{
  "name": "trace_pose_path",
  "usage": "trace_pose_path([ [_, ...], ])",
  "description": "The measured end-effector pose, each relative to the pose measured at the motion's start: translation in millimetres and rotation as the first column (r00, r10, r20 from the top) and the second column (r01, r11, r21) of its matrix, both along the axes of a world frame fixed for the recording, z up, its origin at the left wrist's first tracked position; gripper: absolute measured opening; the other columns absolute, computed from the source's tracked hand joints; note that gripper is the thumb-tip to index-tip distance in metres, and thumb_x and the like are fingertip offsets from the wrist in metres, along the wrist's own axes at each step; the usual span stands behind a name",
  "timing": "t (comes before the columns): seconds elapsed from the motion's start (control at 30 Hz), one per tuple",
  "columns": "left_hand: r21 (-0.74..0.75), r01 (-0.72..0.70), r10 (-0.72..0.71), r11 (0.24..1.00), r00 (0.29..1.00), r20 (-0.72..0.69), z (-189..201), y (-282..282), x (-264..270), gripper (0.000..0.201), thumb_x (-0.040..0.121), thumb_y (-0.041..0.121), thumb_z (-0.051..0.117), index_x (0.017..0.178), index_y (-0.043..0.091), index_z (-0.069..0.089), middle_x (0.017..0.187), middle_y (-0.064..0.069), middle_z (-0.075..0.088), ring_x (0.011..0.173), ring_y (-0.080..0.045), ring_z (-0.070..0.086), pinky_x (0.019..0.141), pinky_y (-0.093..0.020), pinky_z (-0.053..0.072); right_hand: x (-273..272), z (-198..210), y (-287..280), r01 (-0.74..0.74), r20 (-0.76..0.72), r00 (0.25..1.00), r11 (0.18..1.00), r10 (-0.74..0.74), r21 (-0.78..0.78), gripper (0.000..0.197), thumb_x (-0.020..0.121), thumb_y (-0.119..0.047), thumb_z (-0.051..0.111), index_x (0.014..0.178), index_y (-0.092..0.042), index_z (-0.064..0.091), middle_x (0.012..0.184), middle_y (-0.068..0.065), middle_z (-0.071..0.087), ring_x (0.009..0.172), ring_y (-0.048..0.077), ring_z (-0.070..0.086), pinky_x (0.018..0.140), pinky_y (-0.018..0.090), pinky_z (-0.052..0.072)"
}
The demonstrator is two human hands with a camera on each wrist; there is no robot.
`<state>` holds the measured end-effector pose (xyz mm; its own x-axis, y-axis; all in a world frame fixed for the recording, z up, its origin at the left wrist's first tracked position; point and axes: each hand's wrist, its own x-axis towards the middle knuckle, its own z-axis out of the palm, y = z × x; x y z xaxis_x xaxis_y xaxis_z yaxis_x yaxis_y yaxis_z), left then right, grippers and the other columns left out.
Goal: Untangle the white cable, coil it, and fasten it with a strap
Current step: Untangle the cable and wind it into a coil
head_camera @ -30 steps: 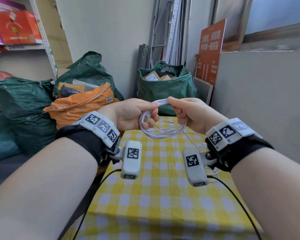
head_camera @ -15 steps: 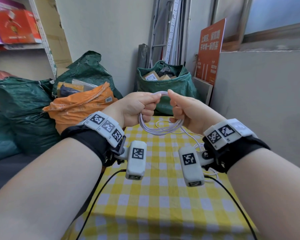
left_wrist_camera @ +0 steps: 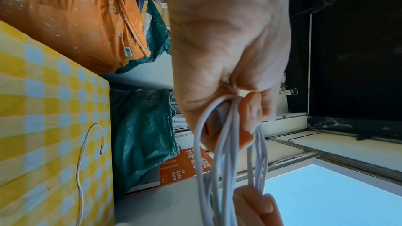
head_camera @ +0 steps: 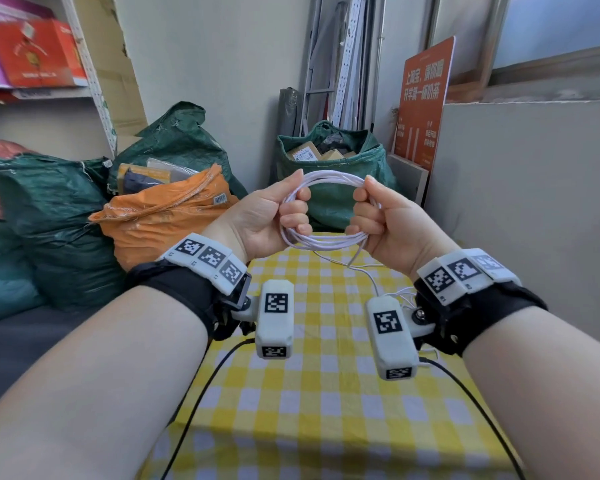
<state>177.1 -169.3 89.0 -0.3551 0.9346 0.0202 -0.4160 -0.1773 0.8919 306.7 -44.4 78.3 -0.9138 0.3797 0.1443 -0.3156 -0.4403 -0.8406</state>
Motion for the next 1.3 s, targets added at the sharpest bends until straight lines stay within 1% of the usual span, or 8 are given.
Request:
trace_pose_path([
  [0.23,-0.062,0.057,-0.062,0.996,0.995,-0.075,-7,1,5,0.039,0.095,0.043,0.037,0.067,0.015,0.042,0.039,0.006,0.029,0.039,-0.01,0.035,0.064,-0.026,0.053,0,5,1,0.132,0.098,0.985,0.984,-0.144,0.117,0.037,0.101,-0.031,0.04,0.067,-0.016,0.042,0.043,-0.009,0.019,0.033,0.005,0.016,0.031,0.017,0.02],
  [0.33,-0.121,0.076,-0.089,0.99,0.99,-0.107,-9,-1,3,0.046,0.097,0.043,0.035,0.063,0.014,0.047,0.043,0.003,0.035,0.051,-0.014,0.042,0.06,-0.023,0.048,2,7,3,0.125,0.147,0.977,0.974,-0.153,0.187,0.037,0.101,-0.031,0.039,0.066,-0.017,0.041,0.042,-0.01,0.021,0.032,0.005,0.016,0.031,0.016,0.017],
  [0.5,-0.293,0.041,-0.135,0.955,0.942,-0.306,-7,-4,-4,0.042,0.098,0.043,0.035,0.074,0.014,0.053,0.079,-0.008,0.064,0.084,-0.025,0.062,0.082,-0.043,0.048,2,6,4,0.164,0.162,0.965,0.958,-0.205,0.235,0.036,0.101,-0.03,0.04,0.067,-0.017,0.04,0.042,-0.009,0.021,0.032,0.006,0.015,0.032,0.017,0.017],
  [0.67,-0.438,-0.08,-0.135,0.896,0.888,-0.439,-4,-7,-6,0.038,0.096,0.045,0.042,0.096,0.014,0.063,0.1,-0.005,0.063,0.092,-0.02,0.06,0.086,-0.043,0.048,-1,4,6,0.247,0.134,0.947,0.929,-0.292,0.277,0.036,0.1,-0.028,0.041,0.066,-0.017,0.039,0.042,-0.009,0.021,0.033,0.008,0.015,0.034,0.016,0.018],
  [0.9,-0.5,-0.148,0.012,0.854,0.964,-0.266,-23,-3,-3,0.058,0.096,0.059,0.025,0.105,0.01,0.055,0.098,-0.014,0.058,0.085,-0.03,0.059,0.074,-0.047,0.053,-6,9,6,0.388,0.028,0.916,0.901,-0.4,0.195,0.038,0.101,-0.027,0.04,0.064,-0.018,0.036,0.04,-0.009,0.02,0.034,0.009,0.014,0.037,0.018,0.017],
  [1.13,-0.449,0.086,-0.137,0.889,0.987,-0.081,-32,3,11,0.062,0.097,0.058,0.02,0.136,0.014,0.039,0.099,-0.022,0.068,0.075,-0.03,0.07,0.063,-0.037,0.058,-8,12,4,0.348,-0.038,0.938,0.932,-0.346,0.105,0.039,0.101,-0.028,0.039,0.064,-0.018,0.037,0.042,-0.008,0.018,0.036,0.008,0.013,0.036,0.019,0.017],
  [1.23,-0.31,0.186,-0.192,0.932,0.981,0.011,-32,5,15,0.057,0.096,0.054,0.03,0.128,0.012,0.051,0.105,-0.024,0.066,0.081,-0.031,0.071,0.064,-0.034,0.059,-8,13,2,0.31,-0.047,0.951,0.946,-0.307,0.096,0.039,0.102,-0.029,0.038,0.064,-0.018,0.037,0.041,-0.009,0.018,0.034,0.008,0.013,0.034,0.019,0.017],
  [1.3,-0.267,0.072,-0.071,0.961,0.997,0.011,-30,8,14,0.05,0.096,0.049,0.038,0.114,0.009,0.06,0.092,-0.02,0.069,0.072,-0.028,0.07,0.063,-0.034,0.059,-7,13,2,0.297,-0.046,0.955,0.949,-0.294,0.109,0.039,0.102,-0.029,0.038,0.065,-0.018,0.037,0.04,-0.009,0.019,0.034,0.007,0.013,0.033,0.019,0.018],
])
